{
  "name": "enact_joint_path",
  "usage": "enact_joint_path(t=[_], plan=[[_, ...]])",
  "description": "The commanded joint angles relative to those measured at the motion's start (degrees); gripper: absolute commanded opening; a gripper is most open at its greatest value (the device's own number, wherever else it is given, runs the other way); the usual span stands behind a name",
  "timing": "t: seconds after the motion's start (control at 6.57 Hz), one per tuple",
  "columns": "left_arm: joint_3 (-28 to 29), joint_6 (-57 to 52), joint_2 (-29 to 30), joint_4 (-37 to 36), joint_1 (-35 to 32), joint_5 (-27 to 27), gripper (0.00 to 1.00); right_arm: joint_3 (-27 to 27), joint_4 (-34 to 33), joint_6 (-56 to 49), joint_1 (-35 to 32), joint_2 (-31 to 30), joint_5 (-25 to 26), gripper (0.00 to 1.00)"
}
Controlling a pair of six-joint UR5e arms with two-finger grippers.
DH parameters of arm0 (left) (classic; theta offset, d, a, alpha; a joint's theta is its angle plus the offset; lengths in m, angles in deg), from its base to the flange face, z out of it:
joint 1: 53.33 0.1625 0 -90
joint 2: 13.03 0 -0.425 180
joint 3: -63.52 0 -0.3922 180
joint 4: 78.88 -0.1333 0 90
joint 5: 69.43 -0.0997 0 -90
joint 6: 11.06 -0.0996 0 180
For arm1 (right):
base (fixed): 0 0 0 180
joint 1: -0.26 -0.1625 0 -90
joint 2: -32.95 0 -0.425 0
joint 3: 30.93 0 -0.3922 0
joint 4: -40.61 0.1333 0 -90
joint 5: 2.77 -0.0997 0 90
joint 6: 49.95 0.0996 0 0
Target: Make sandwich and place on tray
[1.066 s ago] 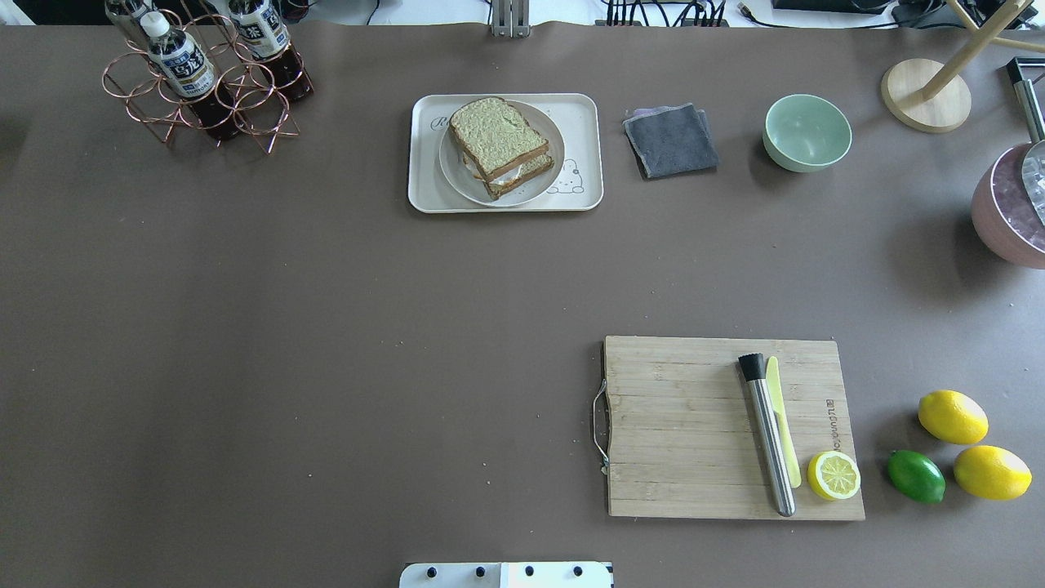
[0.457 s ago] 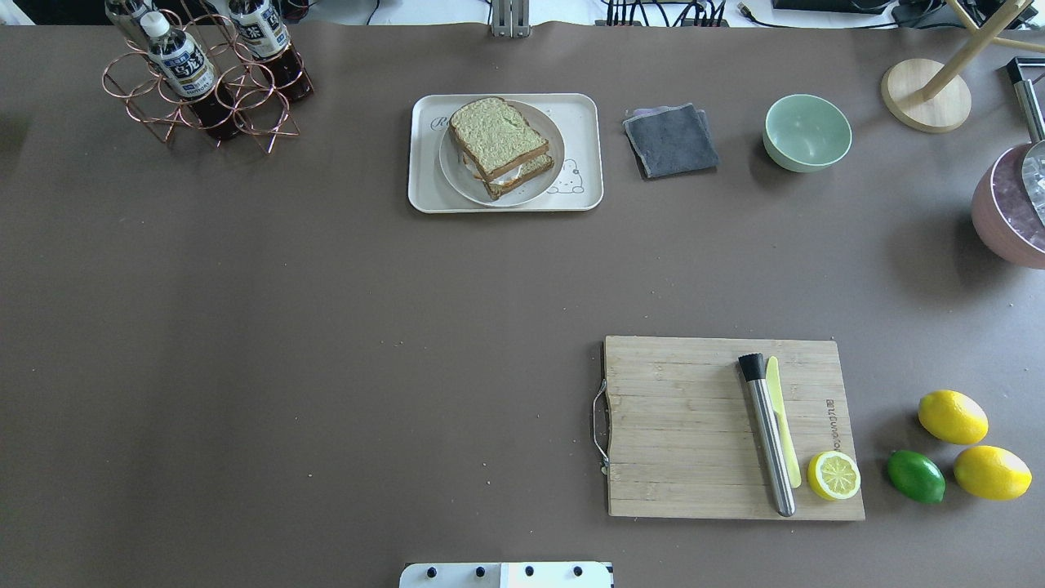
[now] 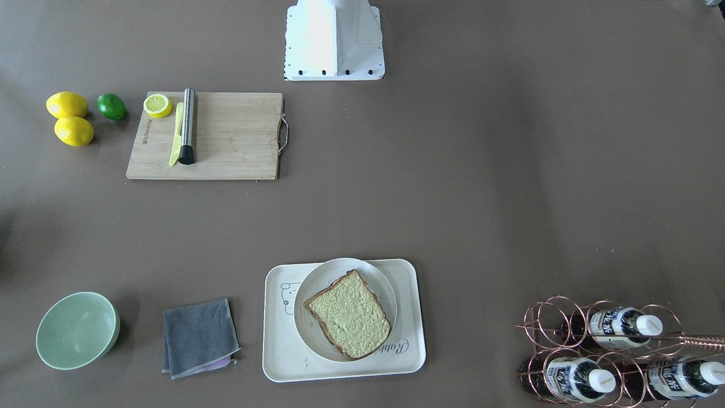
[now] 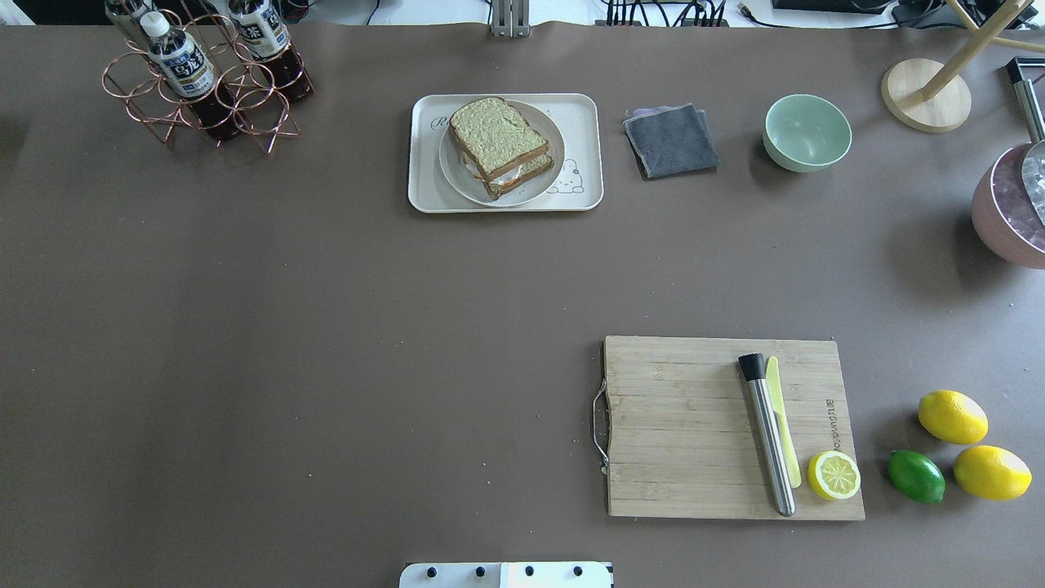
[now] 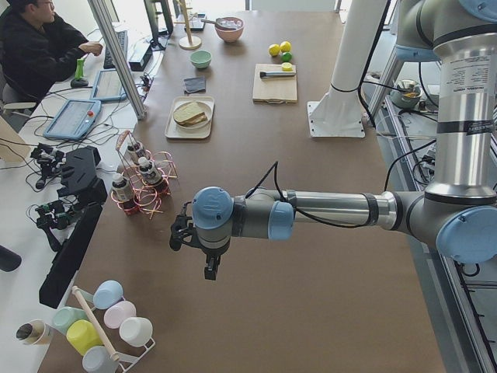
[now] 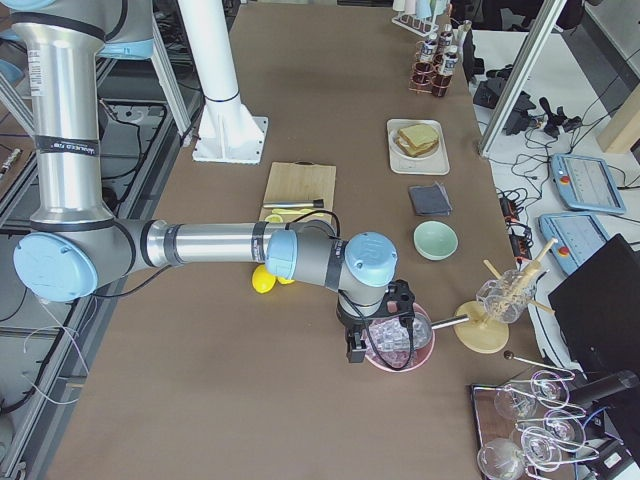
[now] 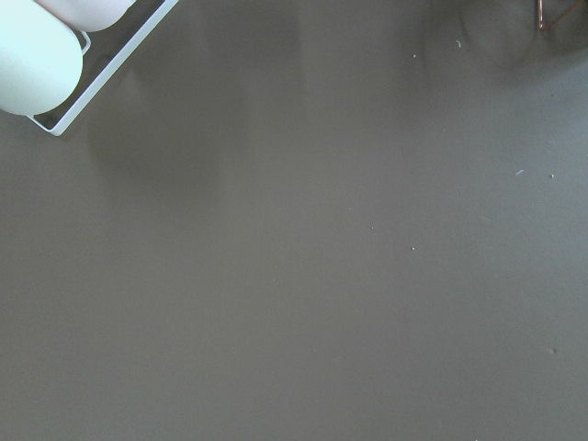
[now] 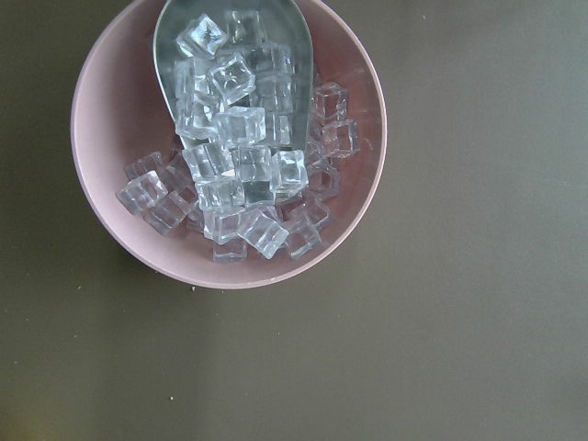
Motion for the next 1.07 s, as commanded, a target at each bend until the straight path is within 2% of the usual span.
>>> enact_joint_path(t=[0.0,0.91], plan=[[-0.1,0.0,0.0,-0.1,0.0,0.4,0.98,0.1,0.1,0.9,0.0,0.1,-0.8,1.0],[0.0,0.1,1.0,-0.1,0.1,0.3,0.98,0.3,0.2,2.0,0.0,0.0,-1.3,1.0]])
